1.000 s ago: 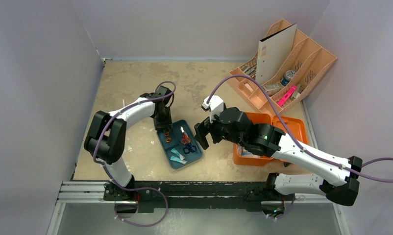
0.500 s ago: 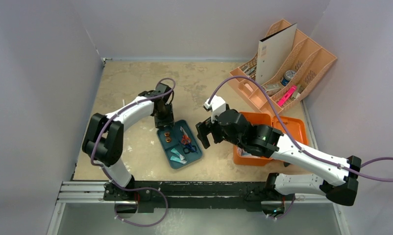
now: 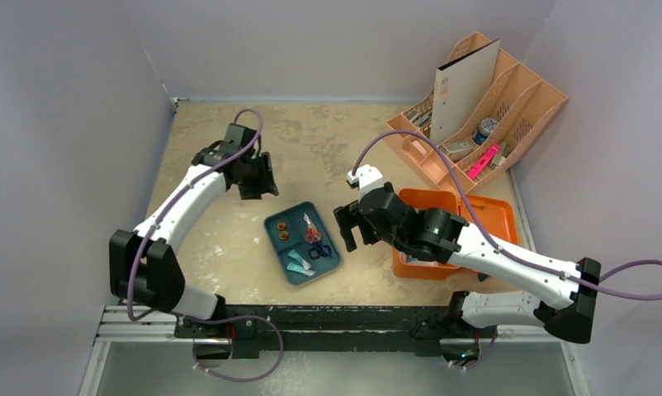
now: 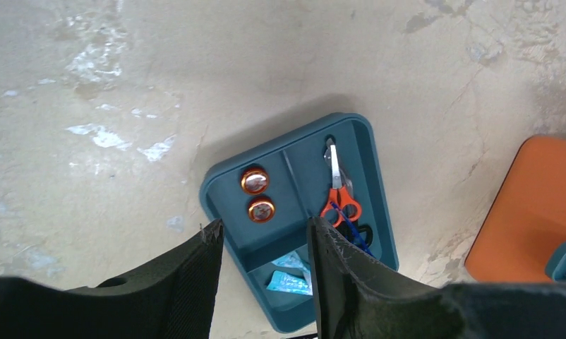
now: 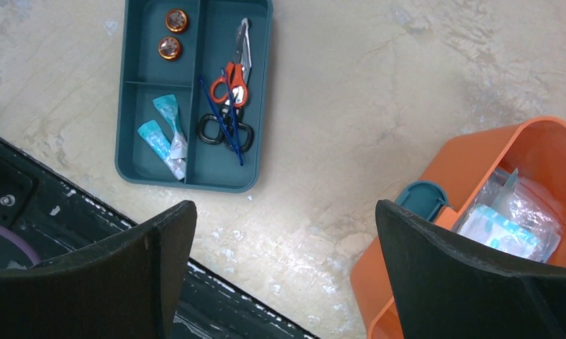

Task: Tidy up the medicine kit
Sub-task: Pick up the medicine box compartment at the center of the board.

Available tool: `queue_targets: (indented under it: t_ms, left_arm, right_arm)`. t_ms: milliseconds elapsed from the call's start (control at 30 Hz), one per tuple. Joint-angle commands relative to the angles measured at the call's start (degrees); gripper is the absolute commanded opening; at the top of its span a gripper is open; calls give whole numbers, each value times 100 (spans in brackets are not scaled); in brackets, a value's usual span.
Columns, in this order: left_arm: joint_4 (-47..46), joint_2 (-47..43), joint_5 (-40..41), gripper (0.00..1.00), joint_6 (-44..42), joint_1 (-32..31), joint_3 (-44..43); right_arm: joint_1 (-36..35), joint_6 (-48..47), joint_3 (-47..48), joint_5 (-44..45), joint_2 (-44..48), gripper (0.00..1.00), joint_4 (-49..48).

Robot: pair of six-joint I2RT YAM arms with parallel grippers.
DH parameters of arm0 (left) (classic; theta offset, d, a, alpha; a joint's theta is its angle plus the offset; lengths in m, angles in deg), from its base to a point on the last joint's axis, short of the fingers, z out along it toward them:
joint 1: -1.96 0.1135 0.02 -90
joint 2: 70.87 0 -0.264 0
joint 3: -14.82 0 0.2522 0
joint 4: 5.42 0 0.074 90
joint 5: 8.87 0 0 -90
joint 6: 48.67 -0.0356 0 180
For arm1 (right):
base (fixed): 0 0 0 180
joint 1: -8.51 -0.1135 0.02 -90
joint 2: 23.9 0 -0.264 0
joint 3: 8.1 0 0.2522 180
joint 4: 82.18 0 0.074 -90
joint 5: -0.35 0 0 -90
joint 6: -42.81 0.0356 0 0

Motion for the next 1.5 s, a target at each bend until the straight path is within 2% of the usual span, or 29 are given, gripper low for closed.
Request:
queue_targets:
  t_ms: [0, 133, 300, 433, 567, 633, 800, 967, 1167, 1233, 1467]
  left_arm:
    - [17, -374, -564, 45, -428, 294, 240]
    - [-32, -500, -1434, 46, -994, 322, 475]
    - [-284, -685, -2292, 48, -1240, 325, 874]
    - [-245, -760, -1694, 50, -1060, 328, 1016]
    - [-50, -929, -1232, 57, -1480, 330, 1001]
    - [115, -990, -1054, 62, -1643, 332, 922]
    - [3, -1122, -855, 71, -1654, 333, 1161]
    - [58, -1143, -484, 74, -1638, 331, 1221]
    - [104, -1152, -369, 76, -1689, 328, 1206]
    - [103, -1206, -305, 81, -1711, 328, 1212]
    - [78, -1188, -357, 82, -1744, 328, 1214]
  right_arm:
    - [-7, 396, -96, 190, -16, 99, 159]
    - [-6, 542, -153, 171, -66, 97, 309]
    - [-2, 678, -99, 300, -259, 82, 624]
    - [3, 670, -18, -165, -648, 66, 565]
    - [1, 660, 89, -756, -1080, 49, 144]
    - [1, 642, 143, -918, -1329, 45, -106]
    - [90, 449, 429, -1107, -2091, 39, -529]
    - [427, 251, 715, -1486, -2733, 35, -688]
    - [837, 228, 531, -1852, -3176, 35, -1194]
    - [928, 174, 550, -1890, -3339, 35, -1211]
    - [978, -89, 690, -2024, -3747, 31, -1212]
